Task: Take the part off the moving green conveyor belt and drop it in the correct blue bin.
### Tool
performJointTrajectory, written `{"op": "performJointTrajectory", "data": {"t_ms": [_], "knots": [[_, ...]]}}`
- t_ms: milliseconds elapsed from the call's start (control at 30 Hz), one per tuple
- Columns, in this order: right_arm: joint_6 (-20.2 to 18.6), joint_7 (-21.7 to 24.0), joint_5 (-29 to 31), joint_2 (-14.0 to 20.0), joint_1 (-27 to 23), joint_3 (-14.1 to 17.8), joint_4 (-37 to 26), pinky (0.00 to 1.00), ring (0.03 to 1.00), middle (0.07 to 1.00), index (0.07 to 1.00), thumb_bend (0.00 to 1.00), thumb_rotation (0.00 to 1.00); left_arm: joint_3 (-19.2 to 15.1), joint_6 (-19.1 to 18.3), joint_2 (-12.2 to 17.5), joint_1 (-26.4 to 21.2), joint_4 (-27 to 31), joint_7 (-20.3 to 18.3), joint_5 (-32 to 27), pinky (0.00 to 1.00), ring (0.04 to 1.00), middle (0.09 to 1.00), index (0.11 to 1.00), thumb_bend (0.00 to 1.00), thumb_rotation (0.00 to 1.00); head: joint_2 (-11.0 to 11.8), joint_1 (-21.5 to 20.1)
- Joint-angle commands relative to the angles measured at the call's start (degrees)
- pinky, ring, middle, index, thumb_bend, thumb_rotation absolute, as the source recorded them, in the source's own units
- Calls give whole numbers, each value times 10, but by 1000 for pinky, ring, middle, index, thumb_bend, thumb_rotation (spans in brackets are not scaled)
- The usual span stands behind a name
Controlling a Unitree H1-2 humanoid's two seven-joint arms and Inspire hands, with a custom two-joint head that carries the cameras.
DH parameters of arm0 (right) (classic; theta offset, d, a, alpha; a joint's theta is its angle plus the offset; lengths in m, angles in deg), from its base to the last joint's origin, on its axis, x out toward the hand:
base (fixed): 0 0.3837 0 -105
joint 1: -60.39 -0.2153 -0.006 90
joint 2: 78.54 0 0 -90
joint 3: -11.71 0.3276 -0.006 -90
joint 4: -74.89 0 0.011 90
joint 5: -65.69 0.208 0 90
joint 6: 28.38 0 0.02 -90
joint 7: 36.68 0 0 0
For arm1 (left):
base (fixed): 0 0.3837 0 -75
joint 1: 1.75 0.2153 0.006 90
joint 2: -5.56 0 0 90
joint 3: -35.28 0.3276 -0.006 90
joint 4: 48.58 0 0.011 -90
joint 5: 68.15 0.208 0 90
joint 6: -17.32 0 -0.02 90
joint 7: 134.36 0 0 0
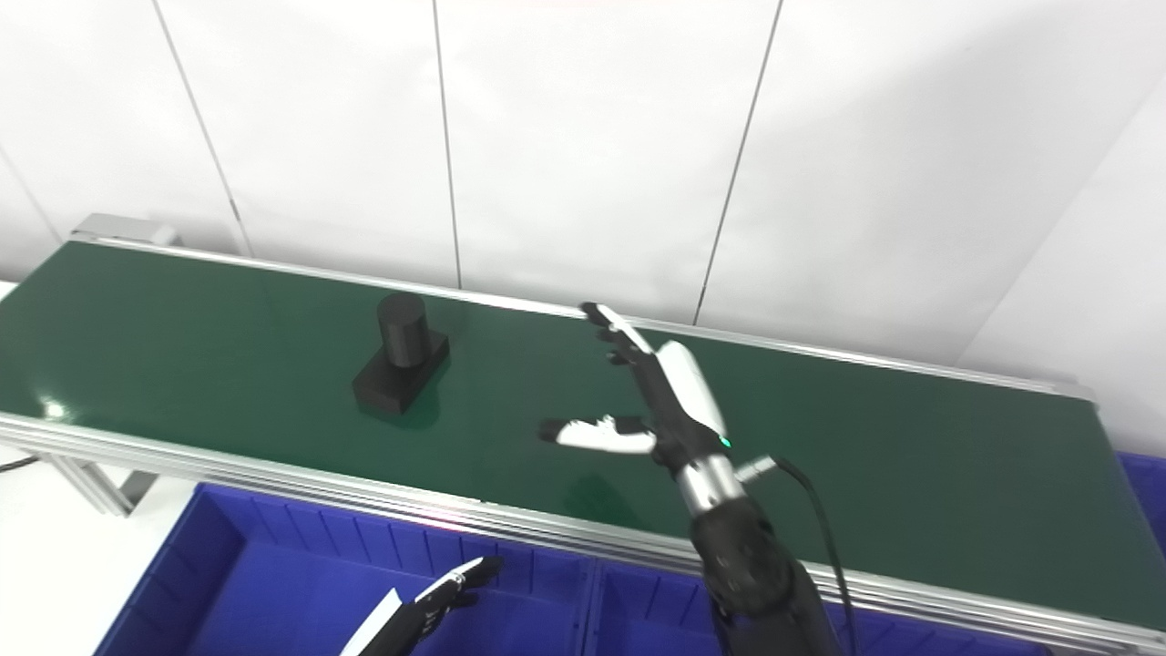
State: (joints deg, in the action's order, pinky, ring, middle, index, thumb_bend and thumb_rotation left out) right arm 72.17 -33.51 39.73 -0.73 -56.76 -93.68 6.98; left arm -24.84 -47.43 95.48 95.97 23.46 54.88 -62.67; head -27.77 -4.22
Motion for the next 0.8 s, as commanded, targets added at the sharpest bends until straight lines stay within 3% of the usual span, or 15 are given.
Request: {"op": "performJointTrajectory", "data": {"t_ms": [0,133,400,567,667,767], "knots": [[-7,-12,-2,-13,-38,-1,8,795,866,900,907,906,568,2,17,-3,-5,10,6,2,895,930,927,906,867,526,0,0],[-8,-16,-3,-23,-72,-5,56,706,834,910,910,912,568,5,17,-4,-6,11,7,2,900,933,930,916,874,529,1,1],[-29,-30,-20,-42,-124,-17,124,713,846,918,919,924,541,24,17,0,-13,8,37,21,853,903,910,905,879,533,4,5],[-15,-54,-28,-55,-161,-25,186,676,817,914,916,927,524,35,17,4,-16,7,49,22,836,895,907,906,873,538,6,9],[-1,-78,-37,-63,-185,-35,234,725,839,908,911,930,544,37,17,6,-16,9,51,20,842,898,907,904,868,524,5,9],[12,-101,-42,-72,-208,-44,283,714,829,902,906,936,551,36,17,5,-13,11,51,17,832,892,902,895,871,515,6,10]]}}
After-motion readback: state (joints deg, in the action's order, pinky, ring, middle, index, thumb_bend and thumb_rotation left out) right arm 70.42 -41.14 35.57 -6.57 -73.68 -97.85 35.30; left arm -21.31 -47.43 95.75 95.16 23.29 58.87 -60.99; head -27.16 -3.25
